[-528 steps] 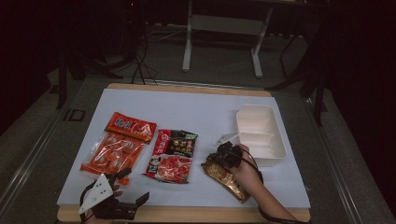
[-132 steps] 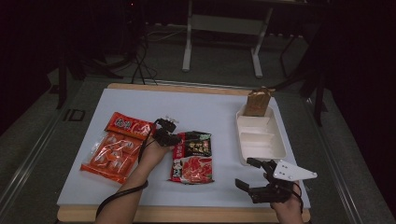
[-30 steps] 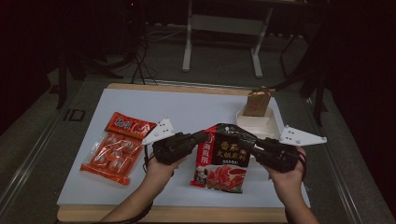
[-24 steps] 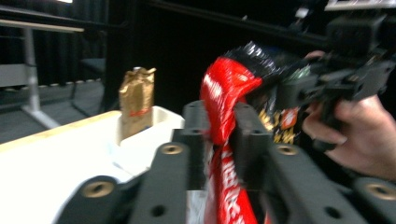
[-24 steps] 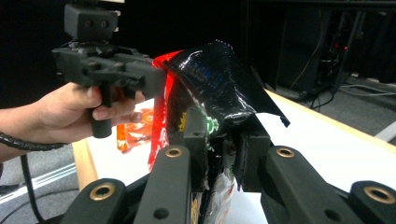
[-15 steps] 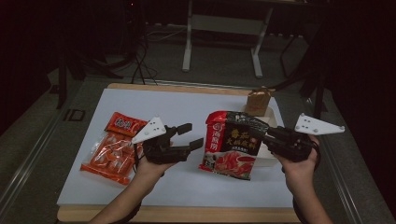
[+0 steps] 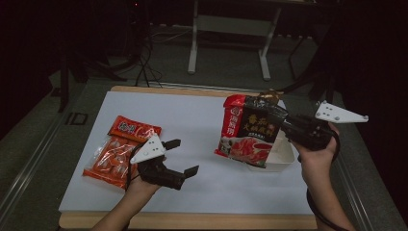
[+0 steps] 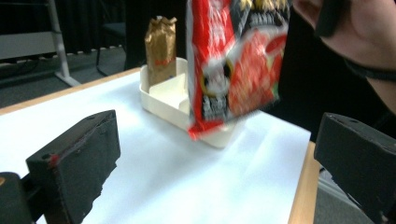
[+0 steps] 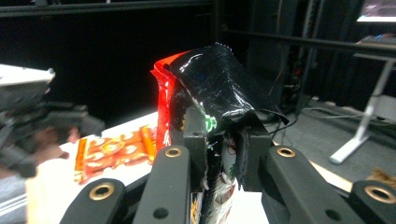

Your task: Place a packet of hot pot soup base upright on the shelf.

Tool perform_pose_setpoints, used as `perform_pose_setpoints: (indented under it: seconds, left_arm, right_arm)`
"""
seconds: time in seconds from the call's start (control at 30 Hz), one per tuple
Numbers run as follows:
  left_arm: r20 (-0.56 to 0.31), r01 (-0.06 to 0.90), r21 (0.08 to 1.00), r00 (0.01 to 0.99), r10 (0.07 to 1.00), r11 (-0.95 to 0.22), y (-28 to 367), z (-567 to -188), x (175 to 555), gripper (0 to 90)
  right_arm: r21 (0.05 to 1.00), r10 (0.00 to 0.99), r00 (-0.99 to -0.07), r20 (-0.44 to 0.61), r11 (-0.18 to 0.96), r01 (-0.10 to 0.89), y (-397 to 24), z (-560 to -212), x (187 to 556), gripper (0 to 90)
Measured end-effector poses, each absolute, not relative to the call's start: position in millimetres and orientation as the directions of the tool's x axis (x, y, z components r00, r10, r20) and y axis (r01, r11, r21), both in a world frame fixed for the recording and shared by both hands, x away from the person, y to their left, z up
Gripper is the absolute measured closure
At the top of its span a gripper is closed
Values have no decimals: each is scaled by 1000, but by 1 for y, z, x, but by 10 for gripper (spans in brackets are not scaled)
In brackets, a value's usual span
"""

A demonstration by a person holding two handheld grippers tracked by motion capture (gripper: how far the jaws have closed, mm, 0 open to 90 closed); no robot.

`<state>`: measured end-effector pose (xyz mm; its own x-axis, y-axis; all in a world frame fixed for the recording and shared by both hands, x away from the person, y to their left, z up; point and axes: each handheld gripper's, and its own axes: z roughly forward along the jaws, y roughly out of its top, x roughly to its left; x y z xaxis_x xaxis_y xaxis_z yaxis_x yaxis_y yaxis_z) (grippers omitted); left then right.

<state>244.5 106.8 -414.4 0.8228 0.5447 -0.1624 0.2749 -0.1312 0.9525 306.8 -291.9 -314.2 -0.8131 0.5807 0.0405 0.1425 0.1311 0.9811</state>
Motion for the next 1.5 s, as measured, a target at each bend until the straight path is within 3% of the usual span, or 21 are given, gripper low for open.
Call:
perform_pose_setpoints:
  seconds: [0.37, 0.63, 0.83, 1.5]
  left_arm:
    - [-143, 305, 935, 788, 598, -179, 129, -454, 235, 13]
    - [-131, 329, 920, 771, 623, -213, 144, -475, 227, 13]
    - [-154, 351, 914, 764, 627, -203, 149, -489, 220, 13]
    - [-173, 340, 924, 779, 602, -175, 150, -499, 216, 14]
  right_arm:
    - [990, 628, -778, -15, 120, 78, -311, -301, 328, 773]
    - [988, 705, -709, -21, 123, 93, -327, -300, 339, 774]
    - [986, 727, -686, 14, 102, 129, -344, -309, 352, 771]
    - [978, 775, -629, -53, 167, 123, -374, -345, 394, 769]
